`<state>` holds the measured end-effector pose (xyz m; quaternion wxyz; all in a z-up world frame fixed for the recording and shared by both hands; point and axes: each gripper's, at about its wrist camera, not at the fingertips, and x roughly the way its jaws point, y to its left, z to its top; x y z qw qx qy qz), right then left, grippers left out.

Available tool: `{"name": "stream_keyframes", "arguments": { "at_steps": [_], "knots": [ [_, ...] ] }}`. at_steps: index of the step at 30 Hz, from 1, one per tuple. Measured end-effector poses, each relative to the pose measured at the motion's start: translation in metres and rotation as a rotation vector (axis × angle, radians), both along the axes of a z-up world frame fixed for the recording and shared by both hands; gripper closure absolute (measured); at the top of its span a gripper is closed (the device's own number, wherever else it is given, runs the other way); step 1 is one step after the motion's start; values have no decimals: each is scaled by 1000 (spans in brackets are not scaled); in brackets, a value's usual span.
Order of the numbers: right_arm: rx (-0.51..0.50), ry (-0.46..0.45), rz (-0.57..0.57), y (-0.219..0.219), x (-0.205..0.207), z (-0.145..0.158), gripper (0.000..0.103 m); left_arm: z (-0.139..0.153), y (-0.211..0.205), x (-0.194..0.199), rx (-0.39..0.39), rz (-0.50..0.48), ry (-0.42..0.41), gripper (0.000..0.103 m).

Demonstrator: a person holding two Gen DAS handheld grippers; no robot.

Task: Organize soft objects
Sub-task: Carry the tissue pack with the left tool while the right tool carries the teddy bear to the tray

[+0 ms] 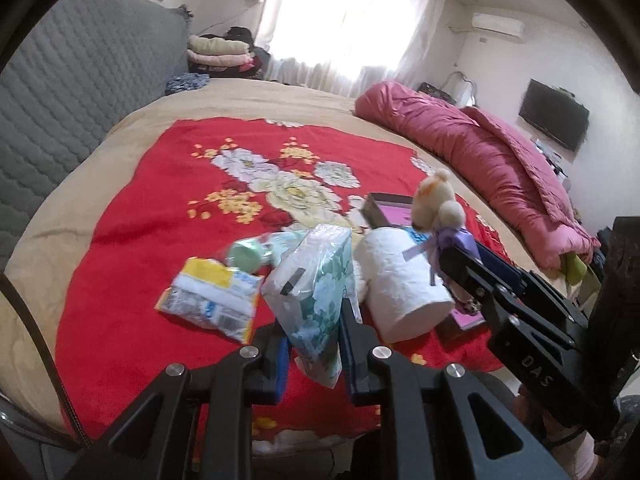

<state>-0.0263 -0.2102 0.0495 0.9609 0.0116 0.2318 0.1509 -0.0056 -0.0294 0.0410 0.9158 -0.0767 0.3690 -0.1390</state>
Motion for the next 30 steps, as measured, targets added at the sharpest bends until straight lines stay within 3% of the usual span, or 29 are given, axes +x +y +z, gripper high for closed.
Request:
{"name": "stream_keyframes", "arguments": {
  "at_steps": [18, 30],
  "knots": [
    [103, -60, -297, -97, -5, 13, 62, 45, -104, 25, 55, -154, -54, 82],
    [138, -53, -477, -159, -5, 6, 62, 42, -179, 55, 79, -269, -44, 82]
  ]
}}
